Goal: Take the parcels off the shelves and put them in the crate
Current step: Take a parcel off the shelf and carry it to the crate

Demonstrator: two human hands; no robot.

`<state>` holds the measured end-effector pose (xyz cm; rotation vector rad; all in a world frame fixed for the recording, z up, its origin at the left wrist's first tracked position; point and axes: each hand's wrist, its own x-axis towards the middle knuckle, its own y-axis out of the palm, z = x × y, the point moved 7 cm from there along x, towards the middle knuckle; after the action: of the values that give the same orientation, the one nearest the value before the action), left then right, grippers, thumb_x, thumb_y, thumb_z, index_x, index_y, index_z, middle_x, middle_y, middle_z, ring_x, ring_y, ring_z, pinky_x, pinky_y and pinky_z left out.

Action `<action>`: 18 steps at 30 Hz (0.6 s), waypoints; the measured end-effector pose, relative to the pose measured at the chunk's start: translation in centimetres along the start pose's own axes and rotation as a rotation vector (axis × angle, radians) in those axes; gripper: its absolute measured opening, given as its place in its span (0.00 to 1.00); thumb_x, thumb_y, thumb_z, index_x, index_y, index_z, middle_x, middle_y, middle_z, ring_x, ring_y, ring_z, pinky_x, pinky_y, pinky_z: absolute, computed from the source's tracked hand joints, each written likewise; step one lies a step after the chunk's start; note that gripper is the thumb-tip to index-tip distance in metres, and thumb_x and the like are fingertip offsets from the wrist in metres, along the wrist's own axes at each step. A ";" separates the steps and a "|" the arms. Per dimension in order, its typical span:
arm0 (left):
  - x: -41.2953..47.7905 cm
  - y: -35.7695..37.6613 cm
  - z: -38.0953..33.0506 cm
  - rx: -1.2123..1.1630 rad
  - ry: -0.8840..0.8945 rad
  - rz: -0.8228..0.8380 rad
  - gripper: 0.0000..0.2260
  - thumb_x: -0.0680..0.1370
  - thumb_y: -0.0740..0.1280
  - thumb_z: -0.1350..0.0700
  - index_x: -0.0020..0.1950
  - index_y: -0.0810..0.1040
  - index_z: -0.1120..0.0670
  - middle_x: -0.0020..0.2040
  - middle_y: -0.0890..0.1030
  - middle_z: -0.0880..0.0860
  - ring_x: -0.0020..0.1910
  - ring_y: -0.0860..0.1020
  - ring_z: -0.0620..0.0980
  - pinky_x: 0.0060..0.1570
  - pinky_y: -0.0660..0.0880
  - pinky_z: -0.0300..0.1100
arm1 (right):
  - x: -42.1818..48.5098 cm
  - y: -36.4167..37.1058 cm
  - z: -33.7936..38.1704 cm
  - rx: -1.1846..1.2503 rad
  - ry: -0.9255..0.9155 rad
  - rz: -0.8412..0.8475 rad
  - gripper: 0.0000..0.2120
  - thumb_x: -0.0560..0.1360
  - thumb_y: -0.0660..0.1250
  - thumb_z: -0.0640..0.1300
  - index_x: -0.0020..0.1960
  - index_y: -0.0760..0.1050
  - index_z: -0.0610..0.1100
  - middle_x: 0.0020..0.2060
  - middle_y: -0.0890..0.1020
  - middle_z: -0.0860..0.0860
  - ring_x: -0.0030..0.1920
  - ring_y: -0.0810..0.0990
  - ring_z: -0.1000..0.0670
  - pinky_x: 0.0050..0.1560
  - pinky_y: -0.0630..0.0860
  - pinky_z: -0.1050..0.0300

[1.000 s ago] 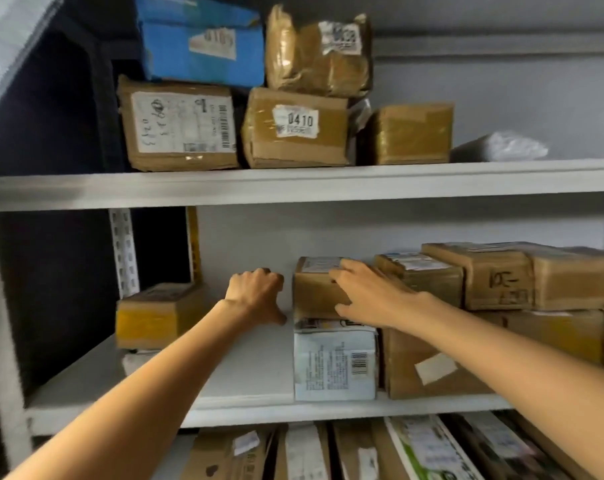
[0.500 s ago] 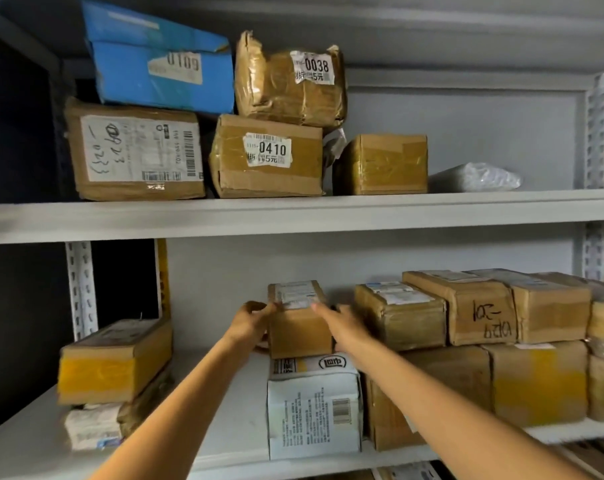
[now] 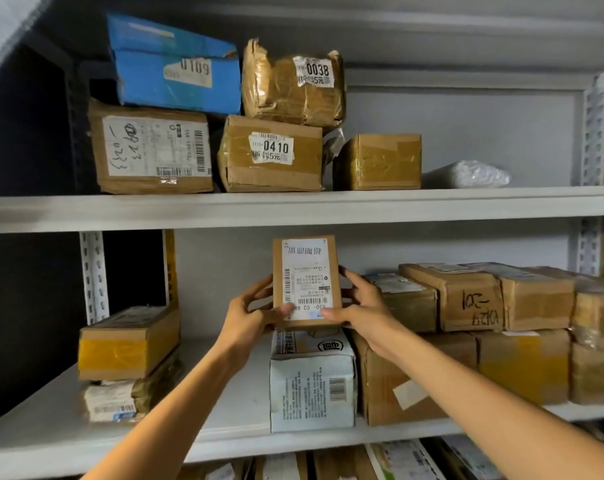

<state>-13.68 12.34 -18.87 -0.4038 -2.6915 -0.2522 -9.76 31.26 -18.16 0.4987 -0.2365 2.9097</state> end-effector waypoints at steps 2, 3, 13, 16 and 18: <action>-0.8 0.4 -0.5 0.057 0.050 0.011 0.28 0.69 0.75 0.66 0.67 0.73 0.51 0.56 0.80 0.49 0.48 0.84 0.50 0.40 0.81 0.41 | -1.1 -0.4 0.9 -0.063 -0.084 0.007 0.45 0.67 0.74 0.30 0.76 0.58 0.53 0.73 0.67 0.49 0.70 0.64 0.54 0.66 0.68 0.56; -1.2 0.6 -0.6 0.085 0.069 0.009 0.27 0.69 0.75 0.67 0.66 0.74 0.52 0.57 0.80 0.51 0.47 0.84 0.50 0.39 0.81 0.40 | -1.9 -0.5 1.2 -0.114 -0.126 0.005 0.45 0.68 0.74 0.30 0.76 0.58 0.53 0.73 0.67 0.50 0.68 0.63 0.57 0.63 0.67 0.61; -6.5 5.1 -2.6 0.114 0.202 0.040 0.32 0.63 0.79 0.59 0.65 0.74 0.55 0.58 0.79 0.54 0.52 0.83 0.52 0.41 0.81 0.46 | -8.8 -4.8 3.7 -0.313 -0.283 -0.046 0.44 0.70 0.73 0.33 0.78 0.54 0.50 0.74 0.64 0.52 0.74 0.62 0.52 0.73 0.63 0.50; -6.1 9.8 -2.1 0.110 0.221 0.099 0.28 0.67 0.78 0.64 0.65 0.74 0.54 0.58 0.79 0.53 0.52 0.82 0.50 0.42 0.82 0.46 | -10.7 -9.2 3.7 -0.358 -0.272 -0.160 0.44 0.70 0.73 0.33 0.78 0.54 0.50 0.73 0.67 0.50 0.72 0.65 0.51 0.70 0.67 0.44; -5.5 14.4 -1.4 0.094 0.224 0.179 0.27 0.68 0.77 0.64 0.64 0.73 0.53 0.56 0.79 0.50 0.53 0.82 0.48 0.46 0.82 0.46 | -12.3 -13.2 3.4 -0.402 -0.243 -0.252 0.44 0.71 0.73 0.34 0.78 0.54 0.52 0.72 0.68 0.51 0.71 0.68 0.51 0.68 0.70 0.42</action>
<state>-3.84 24.24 -18.19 -0.5494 -2.4199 -0.1104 5.41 41.63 -17.53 0.7459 -0.7170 2.4639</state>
